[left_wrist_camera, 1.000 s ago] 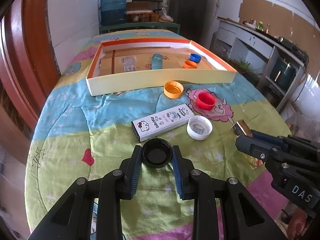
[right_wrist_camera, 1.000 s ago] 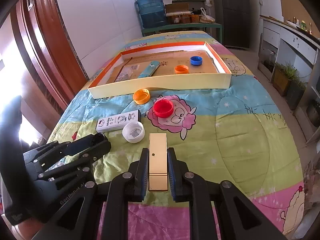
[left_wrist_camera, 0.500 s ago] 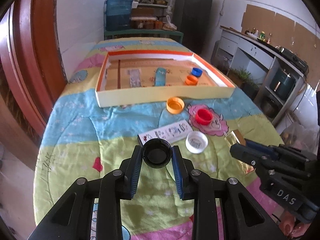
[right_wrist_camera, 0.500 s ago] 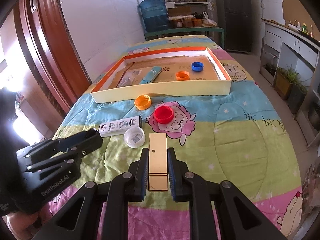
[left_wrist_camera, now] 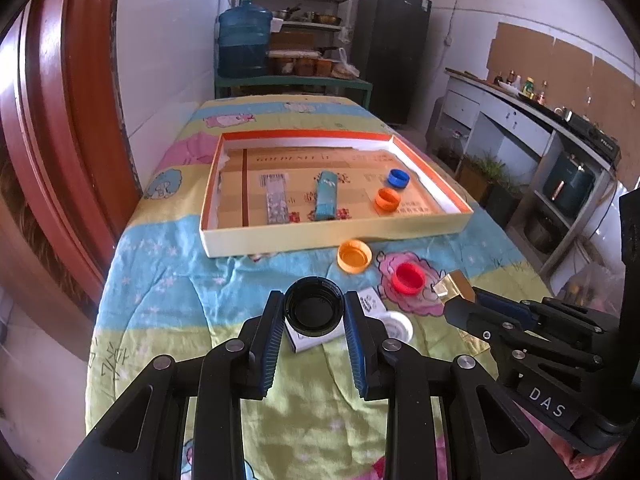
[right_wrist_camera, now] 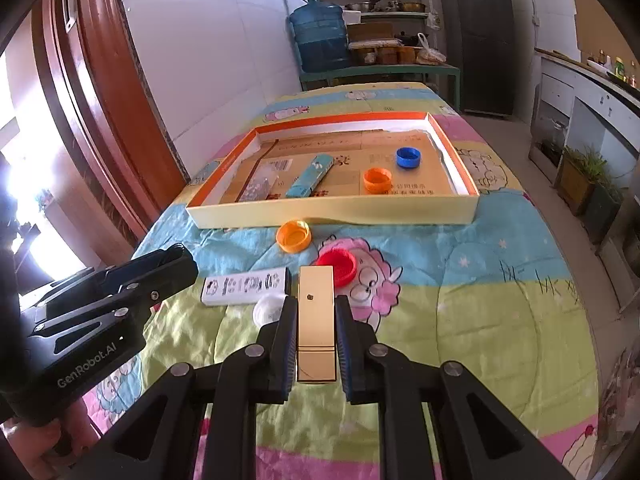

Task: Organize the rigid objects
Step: 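Carry the black cap with the left tool while the right tool carries the gold block into the tray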

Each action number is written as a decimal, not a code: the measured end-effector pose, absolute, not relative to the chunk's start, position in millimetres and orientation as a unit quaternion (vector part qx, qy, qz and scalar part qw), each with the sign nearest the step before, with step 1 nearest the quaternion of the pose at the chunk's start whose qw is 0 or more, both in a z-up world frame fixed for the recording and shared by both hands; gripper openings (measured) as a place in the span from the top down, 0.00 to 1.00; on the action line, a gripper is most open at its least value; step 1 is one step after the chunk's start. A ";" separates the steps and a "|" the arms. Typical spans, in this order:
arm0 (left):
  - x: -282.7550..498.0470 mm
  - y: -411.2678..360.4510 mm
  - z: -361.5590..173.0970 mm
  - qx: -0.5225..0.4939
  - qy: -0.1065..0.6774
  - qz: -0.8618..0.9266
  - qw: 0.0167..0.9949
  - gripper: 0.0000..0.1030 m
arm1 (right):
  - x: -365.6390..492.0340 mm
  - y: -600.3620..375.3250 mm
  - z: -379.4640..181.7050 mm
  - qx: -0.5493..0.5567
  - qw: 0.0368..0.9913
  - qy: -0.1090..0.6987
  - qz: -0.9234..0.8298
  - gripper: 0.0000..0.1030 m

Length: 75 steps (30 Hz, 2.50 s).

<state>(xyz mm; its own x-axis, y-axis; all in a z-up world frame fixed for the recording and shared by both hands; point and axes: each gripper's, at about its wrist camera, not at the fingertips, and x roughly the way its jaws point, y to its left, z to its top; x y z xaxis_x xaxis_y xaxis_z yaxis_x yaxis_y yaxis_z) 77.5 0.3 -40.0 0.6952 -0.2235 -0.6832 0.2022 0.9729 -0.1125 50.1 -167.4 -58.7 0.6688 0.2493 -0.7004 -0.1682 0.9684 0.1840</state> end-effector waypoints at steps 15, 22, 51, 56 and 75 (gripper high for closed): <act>101.2 1.4 -33.6 -0.027 0.374 -0.114 0.920 0.71 | 78.2 -168.8 -47.0 0.047 0.915 0.383 0.120 0.82; 117.6 4.7 -31.9 -0.034 0.375 -0.114 0.919 0.71 | 95.1 -171.0 -41.9 0.045 0.917 0.378 0.119 0.82; 222.1 1.4 -2.2 -0.005 0.347 -0.089 0.934 0.71 | 187.4 -172.9 0.1 0.014 0.926 0.348 0.145 0.82; 242.3 -2.1 -0.6 0.000 0.349 -0.086 0.933 0.71 | 209.3 -174.5 0.8 0.008 0.924 0.353 0.145 0.82; 318.8 -3.6 -30.5 -0.018 0.422 -0.076 0.903 0.71 | 286.9 -174.1 -22.6 -0.007 0.904 0.401 0.146 0.82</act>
<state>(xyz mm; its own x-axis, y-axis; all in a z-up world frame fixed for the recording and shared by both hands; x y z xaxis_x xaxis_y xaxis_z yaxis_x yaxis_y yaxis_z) 318.8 -3.6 -30.5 0.6326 -0.1517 -0.7595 0.1218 0.9879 -0.0959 286.9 -174.1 -22.6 0.6363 0.2586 -0.7268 -0.2698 0.9573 0.1044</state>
